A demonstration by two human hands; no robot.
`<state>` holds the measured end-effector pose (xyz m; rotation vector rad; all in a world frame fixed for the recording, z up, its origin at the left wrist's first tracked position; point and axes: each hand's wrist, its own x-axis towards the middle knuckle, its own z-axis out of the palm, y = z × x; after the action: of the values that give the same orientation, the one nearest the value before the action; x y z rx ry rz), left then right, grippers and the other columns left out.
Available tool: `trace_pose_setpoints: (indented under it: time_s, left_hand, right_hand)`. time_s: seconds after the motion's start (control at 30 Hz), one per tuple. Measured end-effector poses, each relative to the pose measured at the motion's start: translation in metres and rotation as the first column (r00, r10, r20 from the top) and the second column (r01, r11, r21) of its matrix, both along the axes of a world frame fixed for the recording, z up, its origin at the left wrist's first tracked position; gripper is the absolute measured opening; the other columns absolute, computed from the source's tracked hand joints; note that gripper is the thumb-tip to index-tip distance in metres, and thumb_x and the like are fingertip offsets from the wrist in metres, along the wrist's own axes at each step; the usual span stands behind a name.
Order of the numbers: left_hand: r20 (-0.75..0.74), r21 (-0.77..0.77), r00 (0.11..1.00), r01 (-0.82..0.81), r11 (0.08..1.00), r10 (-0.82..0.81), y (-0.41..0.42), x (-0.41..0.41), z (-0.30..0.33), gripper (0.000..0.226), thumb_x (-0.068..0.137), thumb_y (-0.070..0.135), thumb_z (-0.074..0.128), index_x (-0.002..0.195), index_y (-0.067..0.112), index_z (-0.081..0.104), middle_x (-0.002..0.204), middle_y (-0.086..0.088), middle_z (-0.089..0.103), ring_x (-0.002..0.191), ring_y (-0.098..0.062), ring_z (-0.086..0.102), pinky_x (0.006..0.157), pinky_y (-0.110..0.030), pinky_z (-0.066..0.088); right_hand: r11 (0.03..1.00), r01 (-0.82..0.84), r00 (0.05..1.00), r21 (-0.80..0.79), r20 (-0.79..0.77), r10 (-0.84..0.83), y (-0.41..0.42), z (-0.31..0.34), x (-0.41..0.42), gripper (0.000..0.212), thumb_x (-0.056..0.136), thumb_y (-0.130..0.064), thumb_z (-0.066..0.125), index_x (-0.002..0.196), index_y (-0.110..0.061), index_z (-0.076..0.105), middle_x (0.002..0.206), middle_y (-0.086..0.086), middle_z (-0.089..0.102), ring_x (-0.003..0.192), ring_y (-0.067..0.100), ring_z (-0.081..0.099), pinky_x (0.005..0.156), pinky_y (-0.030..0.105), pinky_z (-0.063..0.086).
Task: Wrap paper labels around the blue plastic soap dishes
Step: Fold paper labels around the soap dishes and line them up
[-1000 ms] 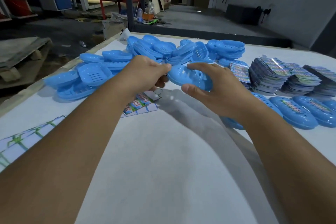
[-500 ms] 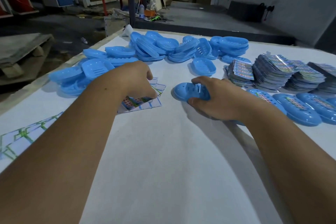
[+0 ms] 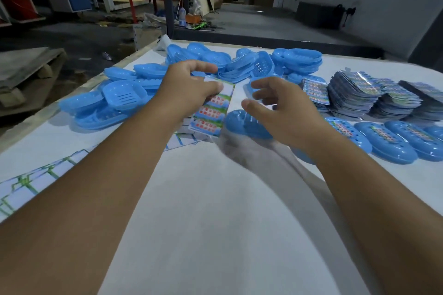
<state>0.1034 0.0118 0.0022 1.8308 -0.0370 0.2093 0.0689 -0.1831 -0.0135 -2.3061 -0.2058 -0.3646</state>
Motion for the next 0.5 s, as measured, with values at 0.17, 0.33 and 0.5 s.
trace_pose_setpoints:
  time_s: [0.17, 0.33, 0.5]
  left_hand:
    - [0.001, -0.341, 0.996, 0.088, 0.936, -0.093, -0.023, -0.005, -0.008, 0.031, 0.082, 0.012, 0.082, 0.105, 0.027, 0.068, 0.090, -0.006, 0.077, 0.075, -0.020, 0.077, 0.061, -0.033, 0.061]
    - [0.009, -0.315, 0.996, 0.082, 0.946, -0.083, -0.024, 0.000, -0.009, 0.013, 0.094, 0.020, 0.068, 0.105, 0.025, 0.064, 0.080, 0.002, 0.078, 0.075, -0.013, 0.076, 0.064, -0.027, 0.061]
    - [0.090, -0.079, 0.992, 0.098, 0.992, -0.091, -0.019, -0.003, -0.009, 0.026, 0.088, 0.013, 0.068, 0.102, 0.033, 0.061, 0.077, 0.011, 0.076, 0.073, -0.005, 0.074, 0.063, -0.024, 0.060]
  right_hand:
    - [0.942, -0.093, 0.993, 0.321, -0.043, 0.113, 0.006, -0.001, -0.002, 0.045, 0.088, -0.027, 0.078, 0.127, -0.029, 0.055, 0.082, -0.011, 0.078, 0.076, 0.004, 0.073, 0.074, 0.032, 0.058]
    - [0.949, -0.020, 0.999, 0.314, -0.023, 0.029, -0.001, -0.001, 0.004, 0.033, 0.094, -0.020, 0.072, 0.122, -0.028, 0.056, 0.080, -0.005, 0.077, 0.071, 0.002, 0.070, 0.073, 0.030, 0.057]
    - [0.957, 0.029, 1.000, 0.290, -0.001, -0.030, -0.006, 0.000, 0.009, 0.026, 0.097, -0.019, 0.066, 0.120, -0.028, 0.058, 0.078, -0.007, 0.076, 0.066, 0.000, 0.068, 0.063, 0.028, 0.056]
